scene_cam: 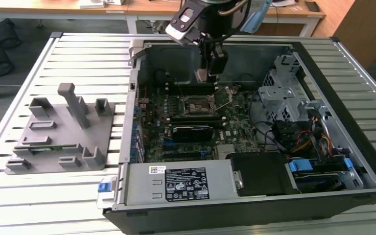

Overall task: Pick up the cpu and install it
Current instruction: 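Place the cpu into insertion slot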

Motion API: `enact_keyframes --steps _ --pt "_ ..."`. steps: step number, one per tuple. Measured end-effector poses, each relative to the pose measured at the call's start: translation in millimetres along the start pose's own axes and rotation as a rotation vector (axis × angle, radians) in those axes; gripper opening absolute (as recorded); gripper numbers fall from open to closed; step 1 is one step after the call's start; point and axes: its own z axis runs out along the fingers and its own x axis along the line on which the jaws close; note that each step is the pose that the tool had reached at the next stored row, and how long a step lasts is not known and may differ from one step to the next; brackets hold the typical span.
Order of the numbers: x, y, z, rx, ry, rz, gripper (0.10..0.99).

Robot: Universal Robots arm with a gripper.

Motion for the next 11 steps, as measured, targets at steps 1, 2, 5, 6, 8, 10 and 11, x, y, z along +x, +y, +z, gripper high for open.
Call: enact_keyframes --steps 1,2,5,6,8,10,11 --pt "0.0 0.0 0.4 0.0 0.0 0.0 0.525" --pt "0.0 0.0 0.9 0.0 0.0 0.0 0.525" --pt "0.0 -0.1 2.1 0.0 0.0 0.0 0.525" --pt "0.0 -0.2 2.6 0.0 0.0001 0.0 0.525" --pt "0.0 -0.2 3.5 0.0 0.0 0.0 0.525" --pt "0.0 -0.3 4.4 0.0 0.0 0.0 0.525" --pt "0.1 -0.3 4.8 0.0 0.0 0.0 0.525"
